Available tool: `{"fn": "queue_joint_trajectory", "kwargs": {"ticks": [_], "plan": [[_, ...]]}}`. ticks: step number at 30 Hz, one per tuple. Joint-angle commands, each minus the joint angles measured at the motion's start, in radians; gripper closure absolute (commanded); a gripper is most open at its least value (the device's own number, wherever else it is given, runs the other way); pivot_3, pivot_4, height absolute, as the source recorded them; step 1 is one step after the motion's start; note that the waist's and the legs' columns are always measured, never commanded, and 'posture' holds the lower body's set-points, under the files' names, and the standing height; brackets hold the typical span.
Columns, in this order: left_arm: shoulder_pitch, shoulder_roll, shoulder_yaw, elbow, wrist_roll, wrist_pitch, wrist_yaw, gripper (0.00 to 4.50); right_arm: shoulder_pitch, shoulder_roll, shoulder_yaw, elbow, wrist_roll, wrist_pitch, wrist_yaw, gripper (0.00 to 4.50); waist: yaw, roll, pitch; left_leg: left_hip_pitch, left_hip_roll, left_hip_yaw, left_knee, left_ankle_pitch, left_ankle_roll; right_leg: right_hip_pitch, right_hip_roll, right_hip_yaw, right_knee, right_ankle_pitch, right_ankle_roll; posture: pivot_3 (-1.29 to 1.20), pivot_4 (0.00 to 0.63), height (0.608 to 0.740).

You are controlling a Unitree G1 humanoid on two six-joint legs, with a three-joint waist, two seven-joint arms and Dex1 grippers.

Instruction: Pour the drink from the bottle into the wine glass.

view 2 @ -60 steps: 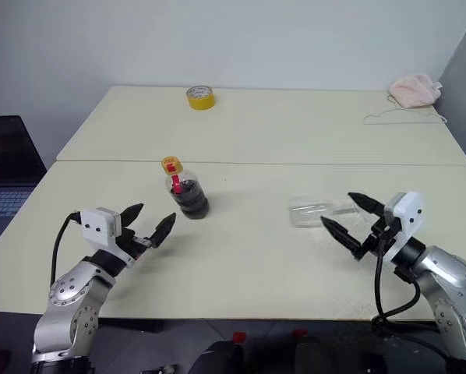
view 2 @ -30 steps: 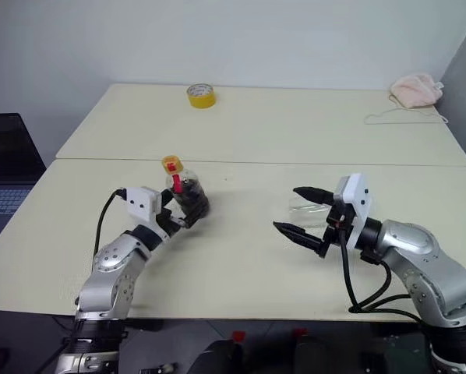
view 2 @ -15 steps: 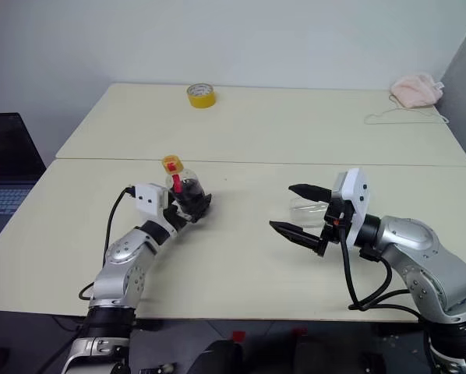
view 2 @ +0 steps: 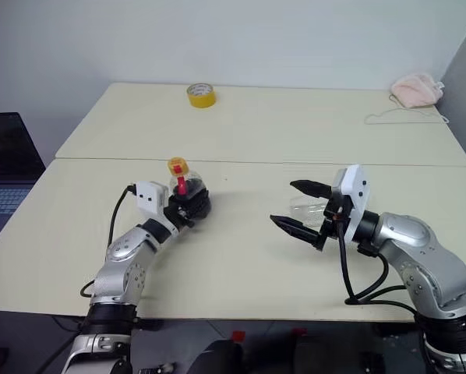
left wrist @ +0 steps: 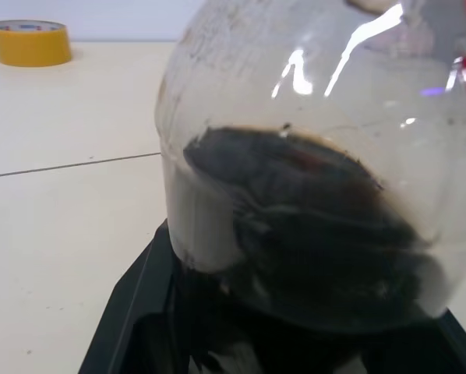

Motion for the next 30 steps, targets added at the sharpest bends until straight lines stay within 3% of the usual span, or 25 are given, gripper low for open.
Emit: {"fn": "queue_joint_trajectory", "kwargs": {"ticks": [1, 9, 20, 30], "plan": [[-0.012, 0.024, -0.037, -0.139, -0.028, 0.050, -0.055, 2.58, -0.056, 0.016, -0.003, -0.037, 0.006, 0.013, -0.038, 0.00, 0.000, 0.000, 0.000, 0.000, 0.000, 0.000, 0.000, 0.000, 0.000, 0.000, 0.000, 0.000, 0.000, 0.000, 0.000, 0.00, 0.150, 0.740], [-0.011, 0.027, -0.106, -0.292, -0.115, 0.214, -0.145, 2.88, -0.202, 0.109, 0.088, -0.012, -0.021, 0.106, -0.160, 0.00, -0.004, 0.000, 0.000, 0.000, 0.000, 0.000, 0.000, 0.000, 0.000, -0.001, 0.000, 0.000, 0.001, 0.000, 0.000, 0.00, 0.150, 0.740], [-0.027, 0.004, -0.139, -0.291, -0.073, 0.203, -0.109, 3.23, -0.393, 0.263, 0.183, 0.085, -0.071, 0.249, -0.286, 0.00, -0.005, 0.000, 0.000, -0.001, -0.001, 0.000, 0.000, 0.000, -0.001, -0.002, 0.000, 0.001, 0.001, 0.000, 0.000, 0.00, 0.150, 0.740], [-0.049, -0.002, -0.127, -0.269, -0.046, 0.163, -0.091, 3.37, -0.451, 0.328, 0.214, 0.135, -0.130, 0.276, -0.309, 0.00, -0.005, 0.000, 0.000, -0.001, 0.000, 0.000, 0.000, 0.001, -0.001, -0.004, 0.000, 0.001, 0.003, 0.000, 0.000, 0.00, 0.150, 0.740]]}}
